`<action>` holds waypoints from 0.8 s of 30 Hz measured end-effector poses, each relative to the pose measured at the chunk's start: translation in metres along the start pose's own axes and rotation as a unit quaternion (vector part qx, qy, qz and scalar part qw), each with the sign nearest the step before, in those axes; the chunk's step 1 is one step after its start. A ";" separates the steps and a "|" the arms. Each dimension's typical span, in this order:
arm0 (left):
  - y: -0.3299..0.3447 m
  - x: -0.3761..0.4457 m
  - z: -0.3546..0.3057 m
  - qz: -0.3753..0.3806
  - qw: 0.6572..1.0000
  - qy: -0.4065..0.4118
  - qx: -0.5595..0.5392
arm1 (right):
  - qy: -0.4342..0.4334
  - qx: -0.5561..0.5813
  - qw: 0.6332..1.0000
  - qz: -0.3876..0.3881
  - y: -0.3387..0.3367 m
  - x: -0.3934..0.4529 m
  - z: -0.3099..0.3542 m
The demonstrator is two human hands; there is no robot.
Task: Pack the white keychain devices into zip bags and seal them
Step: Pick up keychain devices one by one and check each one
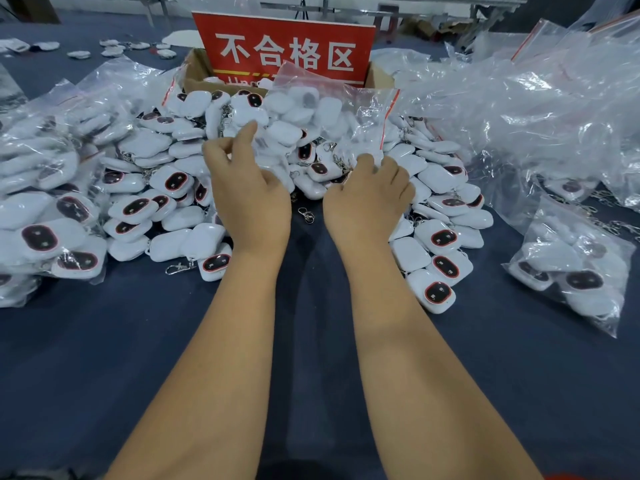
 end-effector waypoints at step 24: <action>0.028 0.002 0.010 0.121 0.975 -0.106 -0.154 | -0.089 0.407 0.909 -0.006 -0.004 -0.003 0.010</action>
Point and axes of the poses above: each hand's wrist, its own x-axis towards the middle knuckle, its own y-axis out of the palm, z = x × y, the point moved 7 cm from there along x, towards the middle knuckle, and after that the axes turned 13 degrees about z, right-handed, at the moved point
